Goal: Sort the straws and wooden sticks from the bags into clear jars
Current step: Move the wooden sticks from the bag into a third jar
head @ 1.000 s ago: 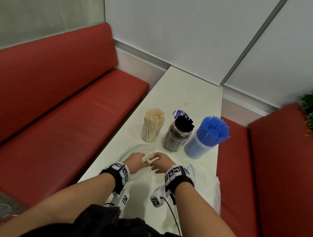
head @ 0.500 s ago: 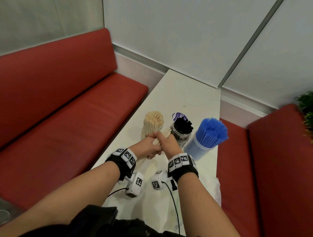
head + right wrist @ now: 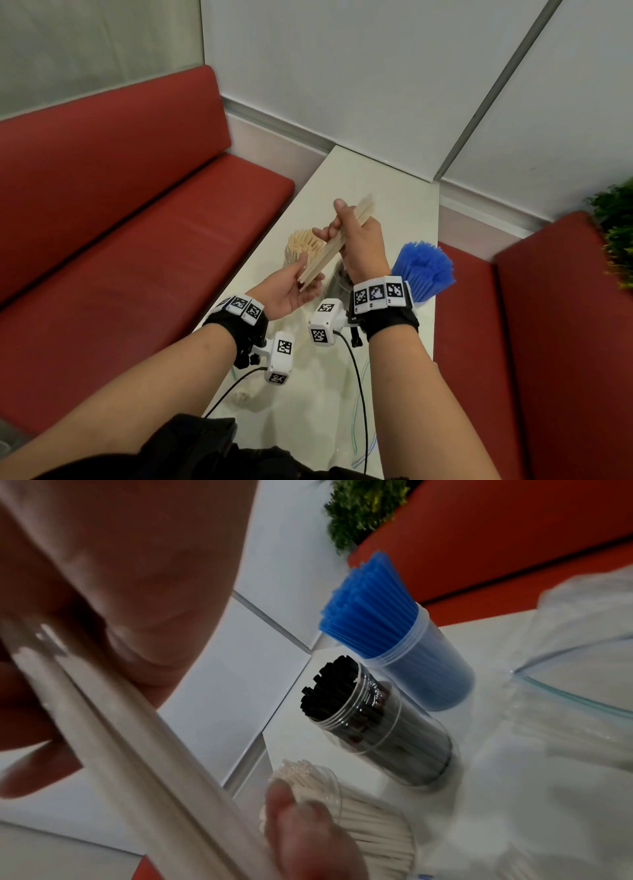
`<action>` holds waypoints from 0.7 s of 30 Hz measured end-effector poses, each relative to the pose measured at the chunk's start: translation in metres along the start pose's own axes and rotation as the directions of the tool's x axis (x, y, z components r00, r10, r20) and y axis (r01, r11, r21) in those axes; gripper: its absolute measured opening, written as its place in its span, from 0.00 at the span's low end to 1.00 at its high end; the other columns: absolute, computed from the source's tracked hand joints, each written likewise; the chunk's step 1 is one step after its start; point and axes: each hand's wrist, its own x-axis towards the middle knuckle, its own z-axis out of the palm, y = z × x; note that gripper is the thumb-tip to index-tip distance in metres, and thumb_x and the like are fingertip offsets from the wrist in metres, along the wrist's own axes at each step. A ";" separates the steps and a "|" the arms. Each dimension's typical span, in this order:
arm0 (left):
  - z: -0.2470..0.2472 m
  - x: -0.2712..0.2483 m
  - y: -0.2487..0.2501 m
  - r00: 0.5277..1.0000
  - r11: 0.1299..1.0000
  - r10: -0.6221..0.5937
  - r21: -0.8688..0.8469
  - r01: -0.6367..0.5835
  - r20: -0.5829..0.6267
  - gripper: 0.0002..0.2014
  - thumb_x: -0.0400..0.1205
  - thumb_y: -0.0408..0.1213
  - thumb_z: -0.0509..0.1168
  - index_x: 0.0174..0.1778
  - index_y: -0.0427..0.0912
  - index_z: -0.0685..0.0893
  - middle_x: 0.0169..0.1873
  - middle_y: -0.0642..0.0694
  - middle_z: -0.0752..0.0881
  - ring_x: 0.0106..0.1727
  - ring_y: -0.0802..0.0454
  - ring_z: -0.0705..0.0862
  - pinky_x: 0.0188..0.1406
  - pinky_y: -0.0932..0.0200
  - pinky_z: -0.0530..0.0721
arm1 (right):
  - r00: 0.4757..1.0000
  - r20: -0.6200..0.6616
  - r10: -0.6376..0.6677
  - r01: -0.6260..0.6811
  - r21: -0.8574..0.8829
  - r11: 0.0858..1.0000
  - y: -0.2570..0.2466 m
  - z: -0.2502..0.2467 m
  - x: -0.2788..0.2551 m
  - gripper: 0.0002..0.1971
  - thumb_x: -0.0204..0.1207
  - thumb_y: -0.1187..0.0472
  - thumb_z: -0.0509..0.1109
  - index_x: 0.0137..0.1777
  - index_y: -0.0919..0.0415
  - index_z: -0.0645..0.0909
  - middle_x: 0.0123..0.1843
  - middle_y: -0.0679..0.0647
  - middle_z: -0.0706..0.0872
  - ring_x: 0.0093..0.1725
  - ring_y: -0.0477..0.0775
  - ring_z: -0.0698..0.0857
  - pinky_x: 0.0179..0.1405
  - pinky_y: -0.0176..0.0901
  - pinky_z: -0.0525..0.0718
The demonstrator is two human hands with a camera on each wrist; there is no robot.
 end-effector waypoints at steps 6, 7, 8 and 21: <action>-0.003 0.001 -0.001 0.999 0.958 -0.029 -0.285 0.021 -0.023 0.16 0.83 0.44 0.68 0.51 0.31 0.84 0.36 0.39 0.85 0.30 0.51 0.88 0.24 0.64 0.87 | 0.997 0.071 0.028 -0.025 -0.049 0.999 0.005 0.008 -0.007 0.11 0.76 0.61 0.78 0.37 0.58 0.79 0.29 0.55 0.80 0.38 0.60 0.88 0.55 0.61 0.88; -0.004 0.001 -0.001 0.999 0.960 -0.030 -0.279 0.023 -0.023 0.15 0.82 0.44 0.69 0.48 0.32 0.85 0.35 0.39 0.85 0.28 0.52 0.87 0.22 0.65 0.86 | 0.996 0.080 0.038 -0.032 -0.067 0.997 0.006 0.009 -0.007 0.12 0.76 0.60 0.79 0.37 0.57 0.79 0.29 0.55 0.80 0.38 0.61 0.88 0.52 0.58 0.88; -0.005 0.002 -0.002 0.999 0.961 -0.029 -0.274 0.024 -0.014 0.14 0.81 0.44 0.70 0.47 0.33 0.85 0.34 0.40 0.85 0.27 0.54 0.86 0.19 0.67 0.84 | 0.995 0.087 0.051 -0.043 -0.086 0.995 0.006 0.009 -0.008 0.12 0.76 0.59 0.79 0.36 0.56 0.79 0.29 0.54 0.80 0.39 0.61 0.88 0.49 0.56 0.88; -0.024 0.005 -0.011 0.991 0.995 -0.007 -0.102 -0.007 -0.132 0.11 0.88 0.43 0.59 0.47 0.39 0.79 0.28 0.48 0.78 0.15 0.62 0.62 0.08 0.69 0.57 | 0.909 0.192 0.370 -0.212 -0.553 0.806 -0.011 -0.015 -0.004 0.11 0.77 0.57 0.79 0.47 0.66 0.90 0.46 0.62 0.93 0.42 0.57 0.91 0.49 0.48 0.92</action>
